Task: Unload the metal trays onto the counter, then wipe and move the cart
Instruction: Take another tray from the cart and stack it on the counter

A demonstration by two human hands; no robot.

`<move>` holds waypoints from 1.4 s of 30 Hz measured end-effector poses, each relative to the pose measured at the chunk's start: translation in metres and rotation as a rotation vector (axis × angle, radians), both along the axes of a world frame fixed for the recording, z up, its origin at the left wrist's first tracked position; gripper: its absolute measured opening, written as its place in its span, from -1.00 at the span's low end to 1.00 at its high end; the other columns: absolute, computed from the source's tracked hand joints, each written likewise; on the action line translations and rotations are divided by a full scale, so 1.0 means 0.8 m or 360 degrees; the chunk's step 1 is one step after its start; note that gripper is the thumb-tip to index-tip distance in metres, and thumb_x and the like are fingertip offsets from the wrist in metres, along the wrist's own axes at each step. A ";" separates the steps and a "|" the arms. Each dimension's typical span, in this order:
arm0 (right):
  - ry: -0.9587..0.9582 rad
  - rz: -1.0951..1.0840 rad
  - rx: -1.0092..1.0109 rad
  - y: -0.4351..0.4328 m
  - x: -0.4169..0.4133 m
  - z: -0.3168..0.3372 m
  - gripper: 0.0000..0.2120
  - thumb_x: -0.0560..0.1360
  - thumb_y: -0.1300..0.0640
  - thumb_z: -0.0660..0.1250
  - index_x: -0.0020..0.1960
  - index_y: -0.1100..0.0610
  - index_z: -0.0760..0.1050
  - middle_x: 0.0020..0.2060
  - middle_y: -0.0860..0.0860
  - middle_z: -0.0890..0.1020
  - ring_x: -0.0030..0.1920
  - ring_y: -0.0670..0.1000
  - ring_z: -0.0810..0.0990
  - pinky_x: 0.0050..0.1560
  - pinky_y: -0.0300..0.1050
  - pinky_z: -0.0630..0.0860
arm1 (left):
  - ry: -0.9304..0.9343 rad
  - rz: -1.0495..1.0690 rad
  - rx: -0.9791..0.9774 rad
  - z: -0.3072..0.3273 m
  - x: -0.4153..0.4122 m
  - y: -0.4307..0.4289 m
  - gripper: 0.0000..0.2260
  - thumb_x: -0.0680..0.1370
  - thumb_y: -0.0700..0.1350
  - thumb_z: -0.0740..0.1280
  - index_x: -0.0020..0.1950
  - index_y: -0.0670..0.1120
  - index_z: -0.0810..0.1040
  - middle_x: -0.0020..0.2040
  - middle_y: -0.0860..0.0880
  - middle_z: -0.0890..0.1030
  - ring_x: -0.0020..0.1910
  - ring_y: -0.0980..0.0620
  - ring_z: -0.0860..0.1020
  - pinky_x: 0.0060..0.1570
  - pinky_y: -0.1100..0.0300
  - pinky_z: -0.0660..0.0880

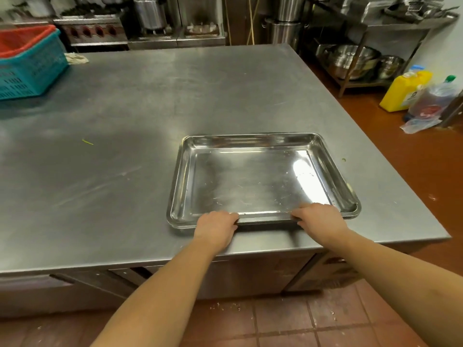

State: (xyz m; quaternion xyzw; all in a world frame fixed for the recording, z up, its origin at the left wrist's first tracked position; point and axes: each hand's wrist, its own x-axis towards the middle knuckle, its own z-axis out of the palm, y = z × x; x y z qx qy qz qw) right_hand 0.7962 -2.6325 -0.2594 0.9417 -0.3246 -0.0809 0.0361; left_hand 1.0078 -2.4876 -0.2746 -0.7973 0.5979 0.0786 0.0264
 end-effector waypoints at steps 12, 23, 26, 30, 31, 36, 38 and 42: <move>-0.0030 -0.0097 0.0074 -0.001 0.011 -0.009 -0.76 0.61 0.05 0.15 0.20 -0.05 0.52 0.08 -0.03 0.58 0.03 0.08 0.58 -0.10 -0.11 0.46 | -0.0072 0.0071 0.0094 0.015 0.000 -0.011 -0.83 0.63 -0.03 0.19 0.13 0.00 0.53 0.10 -0.08 0.60 0.10 -0.18 0.55 -0.13 0.13 0.33; 0.0029 -0.0152 0.0136 -0.008 0.013 -0.004 -0.83 0.59 0.05 0.20 0.09 -0.06 0.54 0.05 -0.05 0.61 0.01 0.07 0.59 -0.13 -0.15 0.41 | -0.0042 0.0106 0.0054 0.000 -0.005 -0.007 -0.74 0.60 -0.21 0.16 0.21 0.03 0.48 0.12 -0.10 0.59 0.10 -0.18 0.56 -0.10 0.10 0.38; 0.0001 -0.0202 0.0145 -0.008 0.009 -0.005 -0.86 0.58 0.05 0.22 0.04 -0.06 0.54 0.04 -0.04 0.61 -0.01 0.07 0.60 -0.14 -0.13 0.45 | -0.0032 0.0109 0.0016 -0.004 -0.009 -0.005 -0.74 0.60 -0.21 0.16 0.21 0.03 0.48 0.11 -0.08 0.59 0.09 -0.16 0.56 -0.14 0.11 0.35; -0.0020 -0.0225 0.0150 -0.006 0.005 -0.002 -0.88 0.57 0.08 0.22 0.01 -0.03 0.54 0.01 -0.01 0.61 -0.02 0.09 0.59 -0.19 -0.15 0.38 | -0.0004 0.0125 -0.0021 -0.004 -0.017 -0.003 -0.72 0.60 -0.22 0.14 0.23 0.02 0.48 0.12 -0.09 0.59 0.10 -0.18 0.55 -0.11 0.10 0.37; -0.0021 -0.0226 0.0144 -0.005 0.005 -0.001 -0.87 0.57 0.09 0.22 0.00 -0.02 0.54 0.01 0.00 0.61 -0.03 0.09 0.59 -0.19 -0.15 0.37 | -0.0004 0.0131 -0.0027 -0.005 -0.017 -0.002 -0.71 0.60 -0.22 0.14 0.25 0.03 0.47 0.12 -0.09 0.59 0.11 -0.18 0.55 -0.09 0.10 0.39; -0.0008 -0.0254 0.0139 0.005 0.006 -0.001 -0.85 0.58 0.09 0.20 0.03 -0.02 0.54 0.02 0.00 0.61 -0.02 0.09 0.59 -0.20 -0.16 0.34 | -0.0025 0.0128 -0.0070 -0.007 -0.019 0.003 -0.72 0.59 -0.25 0.15 0.23 0.01 0.48 0.09 -0.08 0.60 0.08 -0.17 0.56 -0.14 0.11 0.35; 0.0021 -0.0263 0.0125 0.009 0.006 0.001 -0.83 0.59 0.09 0.20 0.09 -0.02 0.55 0.05 0.00 0.61 0.01 0.10 0.60 -0.18 -0.16 0.36 | -0.0030 0.0125 -0.0083 -0.006 -0.024 0.008 -0.73 0.57 -0.27 0.15 0.19 -0.02 0.49 0.07 -0.09 0.61 0.05 -0.16 0.56 -0.13 0.11 0.32; 0.0069 -0.0291 0.0124 0.016 0.006 0.000 -0.82 0.58 0.10 0.20 0.08 -0.01 0.56 0.04 0.02 0.62 0.01 0.12 0.61 -0.17 -0.15 0.38 | -0.0043 0.0105 -0.0155 -0.010 -0.025 0.016 -0.72 0.56 -0.28 0.17 0.19 -0.02 0.50 0.05 -0.08 0.62 0.02 -0.15 0.56 -0.06 0.11 0.33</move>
